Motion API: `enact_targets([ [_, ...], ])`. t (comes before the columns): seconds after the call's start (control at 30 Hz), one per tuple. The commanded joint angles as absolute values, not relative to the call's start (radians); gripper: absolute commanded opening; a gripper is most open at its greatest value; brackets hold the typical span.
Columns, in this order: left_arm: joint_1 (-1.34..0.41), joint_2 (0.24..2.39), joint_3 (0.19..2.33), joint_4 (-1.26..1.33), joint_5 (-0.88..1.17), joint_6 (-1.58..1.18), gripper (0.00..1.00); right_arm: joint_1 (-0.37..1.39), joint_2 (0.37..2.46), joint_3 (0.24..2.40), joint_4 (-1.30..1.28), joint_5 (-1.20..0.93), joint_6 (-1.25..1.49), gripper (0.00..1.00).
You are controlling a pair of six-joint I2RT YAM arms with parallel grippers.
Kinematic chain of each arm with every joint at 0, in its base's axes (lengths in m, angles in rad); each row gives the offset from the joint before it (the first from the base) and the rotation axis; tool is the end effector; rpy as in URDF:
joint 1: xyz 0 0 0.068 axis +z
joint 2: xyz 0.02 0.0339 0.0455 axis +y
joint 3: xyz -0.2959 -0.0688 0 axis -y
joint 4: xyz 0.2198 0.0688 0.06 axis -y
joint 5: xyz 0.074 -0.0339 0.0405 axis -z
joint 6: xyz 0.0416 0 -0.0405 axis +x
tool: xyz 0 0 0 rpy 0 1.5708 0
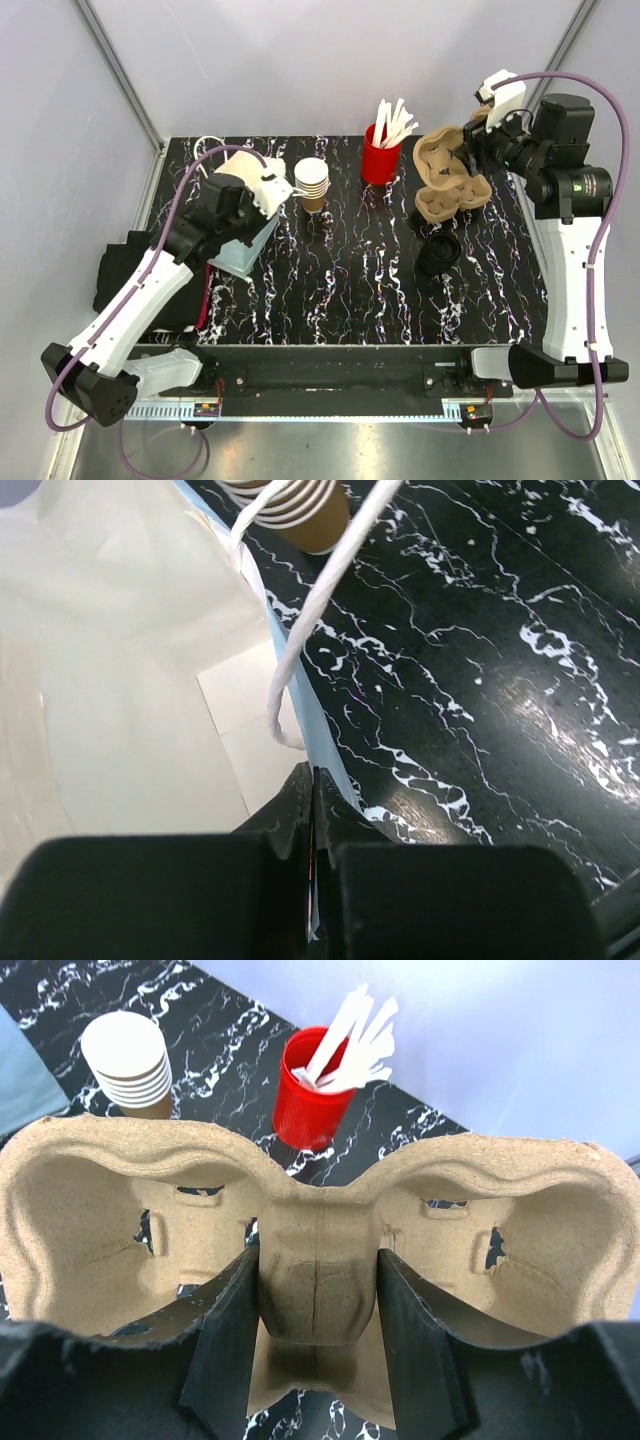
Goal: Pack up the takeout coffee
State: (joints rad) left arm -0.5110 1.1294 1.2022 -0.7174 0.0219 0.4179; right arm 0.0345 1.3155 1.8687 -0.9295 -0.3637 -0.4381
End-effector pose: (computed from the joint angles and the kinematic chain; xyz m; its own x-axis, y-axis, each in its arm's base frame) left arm 0.1747 -0.0990 0.3874 -0.2744 0.6190 -0.7359 0.6735 0.6699 0.3124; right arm 0.2051 0.0219 0.5249 -0.1786 -0.4029 -0.8977 -0.4844 0.8301 -0.2762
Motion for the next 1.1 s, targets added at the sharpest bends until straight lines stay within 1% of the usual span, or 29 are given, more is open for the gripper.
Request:
enact_targets([
  [0.0,-0.567,1.109,1.284,-0.768,0.028,0.448,0.0,0.054,1.342,1.94,-0.927,-0.382,-0.399,0.53],
  [0.23,-0.696,1.086,1.313,-0.802,0.041,0.436,0.0,0.078,1.364,1.991,-0.945,-0.373,-0.385,0.53],
  [0.5,-0.816,1.173,1.381,-0.781,0.058,0.382,0.0,0.092,1.376,2.023,-0.95,-0.359,-0.365,0.53],
  [0.7,-0.873,1.255,1.446,-0.739,0.052,0.324,0.0,0.098,1.379,2.022,-0.948,-0.354,-0.357,0.53],
  [0.93,-0.899,1.376,1.561,-0.712,0.028,0.152,0.0,0.104,1.382,2.005,-0.925,-0.341,-0.338,0.53],
  [1.03,-0.913,1.411,1.621,-0.709,0.003,0.118,0.0,0.107,1.387,2.013,-0.923,-0.33,-0.331,0.53],
  [1.07,-0.917,1.433,1.635,-0.709,-0.049,0.109,0.0,0.11,1.387,2.013,-0.925,-0.328,-0.33,0.53],
])
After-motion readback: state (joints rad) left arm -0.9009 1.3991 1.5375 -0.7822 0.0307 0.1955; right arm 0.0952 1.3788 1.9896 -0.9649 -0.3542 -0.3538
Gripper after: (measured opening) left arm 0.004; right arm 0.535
